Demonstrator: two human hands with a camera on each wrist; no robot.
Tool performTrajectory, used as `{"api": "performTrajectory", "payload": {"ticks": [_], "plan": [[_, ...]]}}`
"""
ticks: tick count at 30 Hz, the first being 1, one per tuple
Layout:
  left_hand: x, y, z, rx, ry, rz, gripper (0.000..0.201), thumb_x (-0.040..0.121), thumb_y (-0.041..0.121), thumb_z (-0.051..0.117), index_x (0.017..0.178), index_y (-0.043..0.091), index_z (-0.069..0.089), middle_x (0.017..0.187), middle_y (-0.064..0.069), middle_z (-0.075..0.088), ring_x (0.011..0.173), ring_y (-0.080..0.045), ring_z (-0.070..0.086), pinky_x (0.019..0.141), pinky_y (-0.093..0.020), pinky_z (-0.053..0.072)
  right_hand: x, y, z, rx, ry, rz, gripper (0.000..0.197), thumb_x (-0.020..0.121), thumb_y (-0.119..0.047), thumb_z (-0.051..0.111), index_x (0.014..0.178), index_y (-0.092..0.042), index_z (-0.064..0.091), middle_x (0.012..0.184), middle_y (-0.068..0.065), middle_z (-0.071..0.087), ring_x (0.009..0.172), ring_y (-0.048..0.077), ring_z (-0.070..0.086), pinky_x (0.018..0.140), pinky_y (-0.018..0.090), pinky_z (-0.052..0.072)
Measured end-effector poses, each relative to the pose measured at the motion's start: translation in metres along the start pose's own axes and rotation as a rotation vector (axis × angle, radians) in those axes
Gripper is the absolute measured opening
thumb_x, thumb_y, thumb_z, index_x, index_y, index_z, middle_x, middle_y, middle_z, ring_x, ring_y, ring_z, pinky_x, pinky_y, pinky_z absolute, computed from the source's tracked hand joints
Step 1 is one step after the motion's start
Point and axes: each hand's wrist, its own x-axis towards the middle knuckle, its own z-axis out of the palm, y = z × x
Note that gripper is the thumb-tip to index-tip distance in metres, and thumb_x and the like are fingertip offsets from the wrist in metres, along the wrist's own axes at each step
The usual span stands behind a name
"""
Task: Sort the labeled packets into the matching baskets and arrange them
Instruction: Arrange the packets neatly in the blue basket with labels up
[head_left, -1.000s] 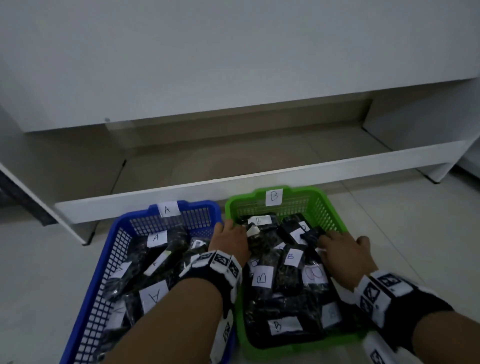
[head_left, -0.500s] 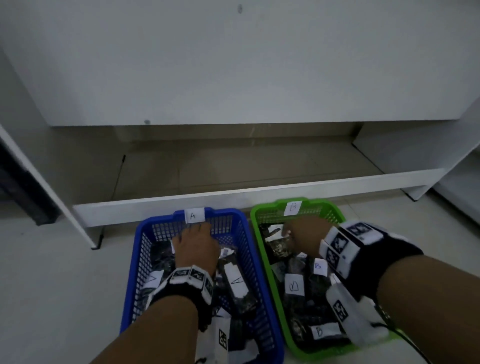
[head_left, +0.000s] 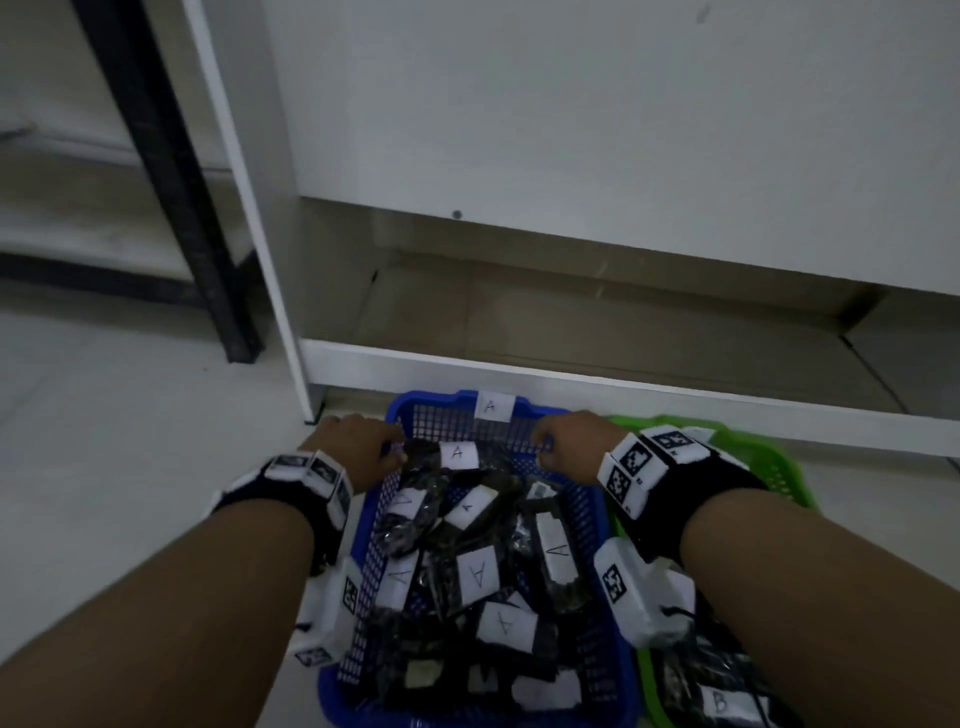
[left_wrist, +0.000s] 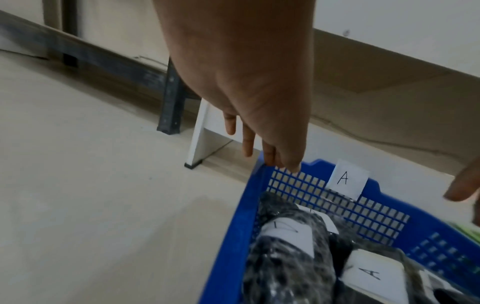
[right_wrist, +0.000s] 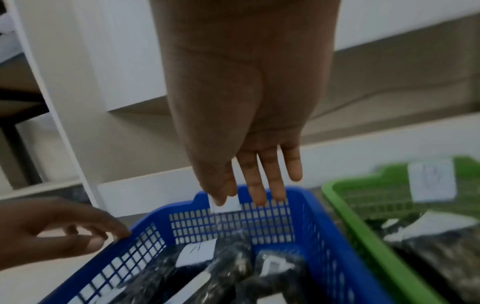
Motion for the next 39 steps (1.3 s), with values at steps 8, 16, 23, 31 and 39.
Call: {"api": "performTrajectory", "payload": {"ticks": [8, 16, 23, 31, 39], "plan": [[0.019, 0.028, -0.007, -0.056, -0.071, 0.065, 0.041, 0.089, 0.044, 0.055, 0.124, 0.024, 0.057, 0.125, -0.002, 0.06, 0.113, -0.023, 0.056, 0.094, -0.036, 0.047, 0.026, 0.017, 0.056, -0.051, -0.027, 0.014, 0.043, 0.093, -0.04, 0.045, 0.131, -0.021, 0.043, 0.134, 0.007, 0.051, 0.125, 0.029, 0.041, 0.105, 0.043, 0.028], [0.051, 0.093, 0.028, -0.157, -0.256, 0.131, 0.055, 0.081, 0.056, 0.061, 0.119, 0.016, 0.062, 0.114, -0.005, 0.065, 0.104, -0.022, 0.061, 0.091, -0.037, 0.05, 0.037, 0.052, 0.077, -0.012, -0.017, 0.061, 0.033, 0.095, -0.032, 0.044, 0.125, -0.02, 0.051, 0.131, 0.008, 0.051, 0.132, 0.026, 0.029, 0.106, 0.043, 0.022], [0.069, 0.106, 0.038, -0.322, -0.295, 0.063, 0.061, 0.072, 0.038, 0.078, 0.119, 0.013, 0.05, 0.116, -0.004, 0.059, 0.105, -0.022, 0.057, 0.083, -0.026, 0.043, 0.043, 0.044, 0.091, -0.003, -0.003, 0.063, 0.023, 0.091, -0.028, 0.051, 0.107, -0.021, 0.064, 0.126, 0.001, 0.057, 0.139, 0.027, 0.02, 0.109, 0.055, 0.008], [0.069, 0.072, 0.019, -0.847, -0.149, -0.153, 0.063, 0.07, 0.041, 0.079, 0.119, 0.018, 0.046, 0.105, -0.001, 0.055, 0.093, -0.017, 0.056, 0.078, -0.03, 0.045, 0.054, 0.039, 0.093, -0.035, 0.031, 0.102, 0.017, 0.085, -0.025, 0.054, 0.096, -0.021, 0.067, 0.105, 0.002, 0.063, 0.127, 0.028, 0.03, 0.107, 0.059, 0.008], [0.067, 0.057, 0.008, -1.155, -0.063, -0.198, 0.063, 0.062, 0.038, 0.085, 0.113, 0.024, 0.051, 0.107, -0.007, 0.062, 0.095, -0.024, 0.062, 0.085, -0.039, 0.053, 0.048, 0.018, 0.067, 0.395, 0.32, 0.163, 0.028, 0.094, -0.043, 0.042, 0.112, -0.029, 0.058, 0.109, -0.001, 0.065, 0.112, 0.023, 0.05, 0.1, 0.038, 0.031]]}}
